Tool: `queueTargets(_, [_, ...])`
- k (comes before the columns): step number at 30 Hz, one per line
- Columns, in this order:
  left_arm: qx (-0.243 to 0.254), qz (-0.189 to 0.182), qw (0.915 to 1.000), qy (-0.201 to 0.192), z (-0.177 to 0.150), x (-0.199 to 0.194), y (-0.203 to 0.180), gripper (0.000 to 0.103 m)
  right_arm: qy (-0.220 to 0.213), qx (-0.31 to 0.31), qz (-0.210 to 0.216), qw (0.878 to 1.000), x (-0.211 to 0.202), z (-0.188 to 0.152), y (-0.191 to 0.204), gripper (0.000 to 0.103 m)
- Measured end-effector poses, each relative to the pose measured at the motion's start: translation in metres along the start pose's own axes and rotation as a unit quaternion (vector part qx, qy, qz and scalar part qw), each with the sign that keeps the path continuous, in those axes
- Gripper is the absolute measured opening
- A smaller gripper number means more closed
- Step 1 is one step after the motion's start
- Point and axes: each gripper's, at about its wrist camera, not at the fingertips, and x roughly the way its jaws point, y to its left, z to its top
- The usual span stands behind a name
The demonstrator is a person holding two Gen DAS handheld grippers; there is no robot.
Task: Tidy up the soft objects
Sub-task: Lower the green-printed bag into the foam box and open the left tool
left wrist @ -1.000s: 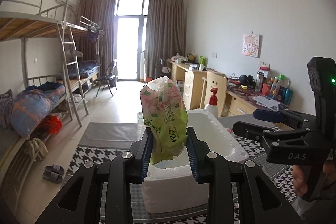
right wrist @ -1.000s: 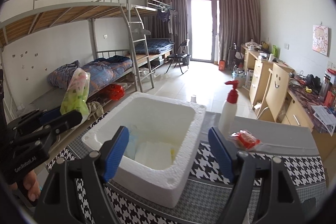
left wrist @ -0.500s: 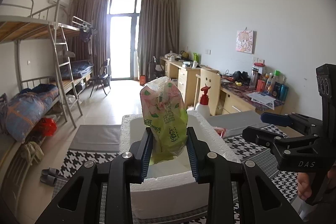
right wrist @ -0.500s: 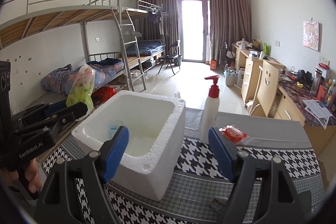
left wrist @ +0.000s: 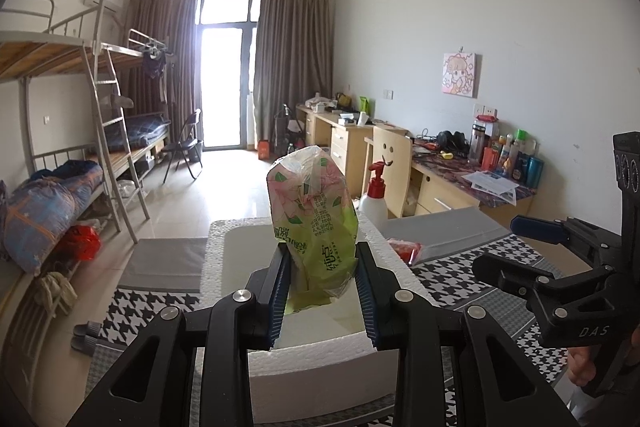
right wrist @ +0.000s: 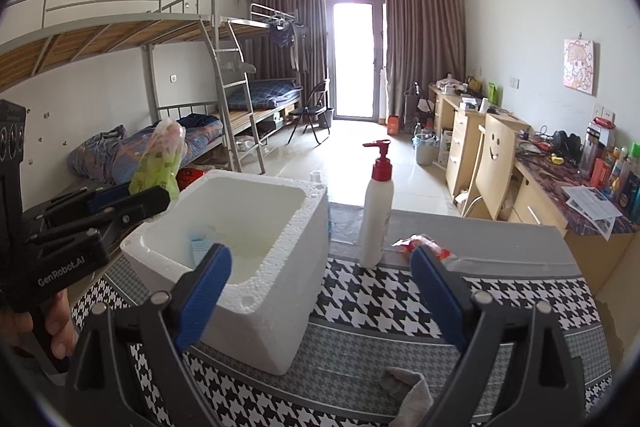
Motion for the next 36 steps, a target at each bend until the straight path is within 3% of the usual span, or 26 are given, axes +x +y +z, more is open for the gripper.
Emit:
queueTargets(14, [0.001, -0.013, 0.9995, 0.03, 0.002, 0.024, -0.007, 0.034, -0.005, 0.006, -0.013, 1.0, -0.01, -0.009, -0.013, 0.094])
queueTargets(29, [-0.003, 0.002, 0.9985, 0.055, 0.0, 0.044, -0.011, 0.034, -0.007, 0.009, -0.022, 1.0, -0.015, -0.014, -0.019, 0.094])
queueTargets(32, [0.0, 0.007, 0.9982, 0.06, 0.0, 0.048, -0.014, 0.036, -0.006, 0.012, -0.024, 1.0, -0.014, -0.015, -0.021, 0.094])
queueTargets(36, [-0.002, 0.02, 0.9979, 0.061, -0.001, 0.052, -0.014, 0.057, -0.006, 0.017, -0.026, 1.0, -0.014, -0.015, -0.024, 0.094])
